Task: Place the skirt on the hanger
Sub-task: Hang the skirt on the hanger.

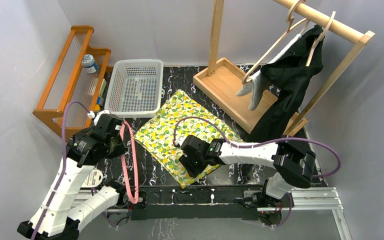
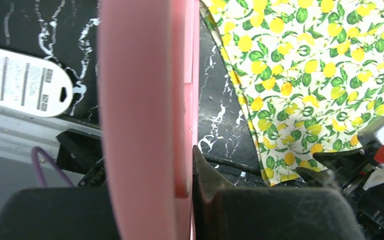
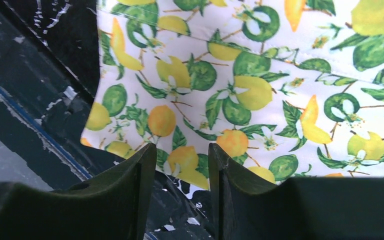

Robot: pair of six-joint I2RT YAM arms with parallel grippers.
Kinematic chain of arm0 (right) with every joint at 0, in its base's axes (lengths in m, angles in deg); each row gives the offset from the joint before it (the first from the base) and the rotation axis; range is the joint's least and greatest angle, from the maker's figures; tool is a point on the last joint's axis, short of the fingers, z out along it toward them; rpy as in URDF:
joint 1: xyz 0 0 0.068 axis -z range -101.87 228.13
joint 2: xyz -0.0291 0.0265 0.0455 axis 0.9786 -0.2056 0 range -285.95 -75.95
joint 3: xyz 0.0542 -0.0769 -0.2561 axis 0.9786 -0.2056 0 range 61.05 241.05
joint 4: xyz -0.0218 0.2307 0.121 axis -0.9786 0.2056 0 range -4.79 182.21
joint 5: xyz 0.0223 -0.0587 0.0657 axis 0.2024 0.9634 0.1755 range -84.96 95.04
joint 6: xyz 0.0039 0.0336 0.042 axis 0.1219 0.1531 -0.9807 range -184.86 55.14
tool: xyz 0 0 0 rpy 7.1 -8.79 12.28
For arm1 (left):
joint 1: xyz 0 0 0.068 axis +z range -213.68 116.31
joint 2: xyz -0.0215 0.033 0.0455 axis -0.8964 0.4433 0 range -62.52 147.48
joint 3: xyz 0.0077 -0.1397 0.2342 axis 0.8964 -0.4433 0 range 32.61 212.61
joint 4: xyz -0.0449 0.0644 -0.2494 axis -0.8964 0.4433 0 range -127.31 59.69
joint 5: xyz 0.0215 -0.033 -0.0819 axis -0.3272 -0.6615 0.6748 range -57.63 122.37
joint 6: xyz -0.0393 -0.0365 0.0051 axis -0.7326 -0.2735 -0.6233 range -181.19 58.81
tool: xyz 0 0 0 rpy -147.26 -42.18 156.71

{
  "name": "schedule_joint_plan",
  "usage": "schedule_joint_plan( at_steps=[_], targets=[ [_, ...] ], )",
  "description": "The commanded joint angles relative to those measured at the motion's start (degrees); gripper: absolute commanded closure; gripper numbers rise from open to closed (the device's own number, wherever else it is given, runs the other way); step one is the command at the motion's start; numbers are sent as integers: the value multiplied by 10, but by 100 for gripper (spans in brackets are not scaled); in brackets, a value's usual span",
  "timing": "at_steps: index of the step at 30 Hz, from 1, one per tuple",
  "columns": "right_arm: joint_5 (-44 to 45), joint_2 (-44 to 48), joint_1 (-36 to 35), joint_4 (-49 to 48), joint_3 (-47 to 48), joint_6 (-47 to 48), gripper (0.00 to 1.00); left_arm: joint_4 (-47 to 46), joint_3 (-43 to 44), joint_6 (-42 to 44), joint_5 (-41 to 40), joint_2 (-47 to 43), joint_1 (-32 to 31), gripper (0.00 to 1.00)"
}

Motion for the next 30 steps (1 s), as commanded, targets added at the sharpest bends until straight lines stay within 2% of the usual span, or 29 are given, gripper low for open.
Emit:
schedule_joint_plan(
  at_steps=[1, 5, 8, 14, 24, 30],
  targets=[
    [23, 0, -15, 4, 53, 6, 48, 82, 35, -13, -63, 15, 1, 100],
    [104, -35, -13, 5, 96, -18, 46, 65, 14, -19, -54, 12, 1, 100],
    [174, -66, 25, 7, 143, -32, 42, 42, -15, -22, -41, 2, 1, 100],
    [167, -128, 140, -20, 216, -13, 39, 1, -45, -27, -9, -4, 1, 100],
    [205, -310, 217, 21, 411, 32, 38, -22, -63, -28, -7, -4, 1, 100],
    [238, -317, 248, 38, 380, 32, 36, -34, -72, -20, -7, -6, 1, 100]
  ],
)
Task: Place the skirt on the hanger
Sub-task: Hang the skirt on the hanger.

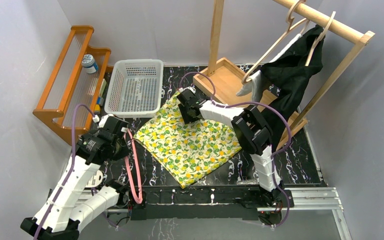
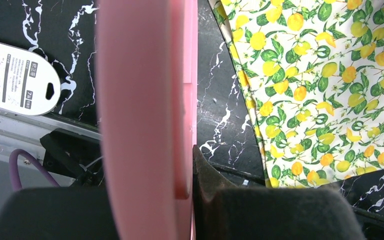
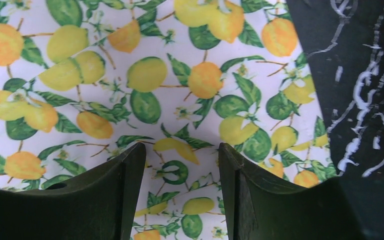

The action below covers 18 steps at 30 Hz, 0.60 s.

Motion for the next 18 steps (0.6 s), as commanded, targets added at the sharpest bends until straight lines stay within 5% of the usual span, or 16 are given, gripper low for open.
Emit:
schedule_joint_plan(
  at_steps=[1, 8, 18],
  targets=[
    [43, 17, 32, 24, -26, -2, 37, -7, -12, 7, 0, -5, 1, 100],
    [46, 74, 66, 23, -147, -25, 38, -53, -24, 23, 5, 6, 1, 100],
    [-17, 143, 66, 43, -72, -43, 39, -135, -19, 56, -12, 69, 1, 100]
  ],
)
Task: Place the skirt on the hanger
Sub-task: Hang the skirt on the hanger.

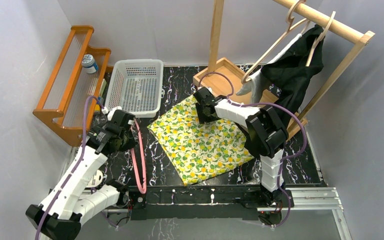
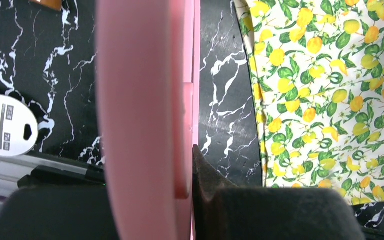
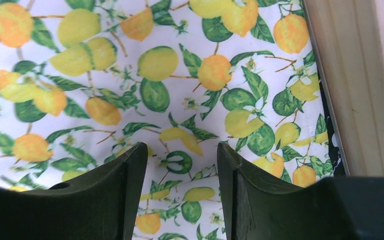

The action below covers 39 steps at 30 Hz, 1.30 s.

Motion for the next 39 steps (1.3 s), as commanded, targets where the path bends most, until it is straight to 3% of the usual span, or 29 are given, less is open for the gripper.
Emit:
schedule_joint_plan(
  at_steps=[1, 10, 17, 23, 28, 34, 39],
  targets=[
    [-29, 66, -3, 26, 51, -9, 39, -41, 4, 21, -18, 38, 1, 100],
    [-98, 132, -3, 25, 49, -6, 39, -136, 51, 72, -35, 160, 32, 100],
    [-160, 175, -31, 4, -26, -23, 41, -181, 79, 100, 1, 213, 52, 100],
    [-158, 159, -107, -7, -44, -33, 43, -182, 0, 95, 43, 148, 51, 100],
    [-154, 94, -144, -49, -4, -47, 46, -139, -57, 71, 18, 71, 52, 100],
    [-129, -6, -173, -94, 93, -49, 59, -78, -49, 16, 1, 48, 52, 100],
    [-79, -83, -181, -108, 172, -44, 60, 4, -28, -42, -26, 26, 51, 100]
  ],
)
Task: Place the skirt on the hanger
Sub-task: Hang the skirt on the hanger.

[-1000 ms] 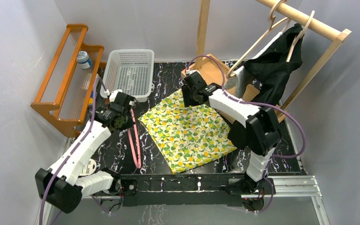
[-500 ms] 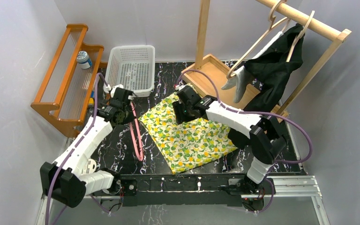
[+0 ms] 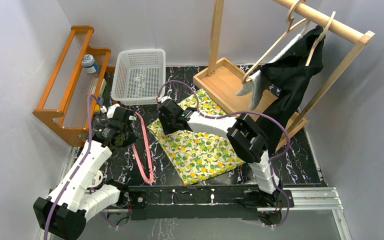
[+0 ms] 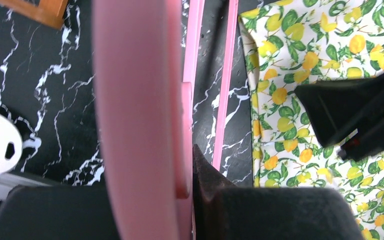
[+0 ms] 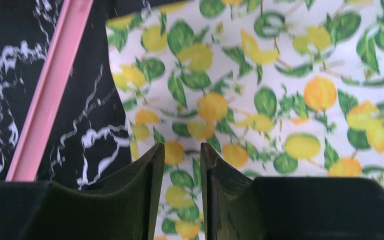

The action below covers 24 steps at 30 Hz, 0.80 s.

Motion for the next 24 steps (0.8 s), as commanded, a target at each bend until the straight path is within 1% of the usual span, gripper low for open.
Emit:
schedule_joint_plan(
  at_steps=[1, 5, 10, 15, 16, 19, 22, 24],
  targets=[
    [56, -41, -6, -48, 75, 5, 60, 127, 22, -52, -20, -25, 1, 100],
    [75, -82, -6, -48, 119, 22, 59, 143, 34, -36, -15, -43, 1, 100],
    [30, -129, -11, -5, 157, 43, 57, 160, 52, -23, -16, -35, 1, 100],
    [17, -128, -48, 3, 133, 73, 57, 156, 52, -17, -8, -35, 0, 100],
    [21, -128, -56, 2, 129, 77, 56, 154, 52, -17, -7, -35, 1, 100],
    [49, -141, -68, 7, 134, 77, 47, 152, 49, -17, -6, -35, 1, 100],
    [78, -166, -68, 20, 165, 77, 43, 157, 53, -19, -10, -36, 0, 100],
    [91, -182, -66, 25, 187, 81, 42, 165, 58, -20, -19, -37, 1, 100]
  ],
)
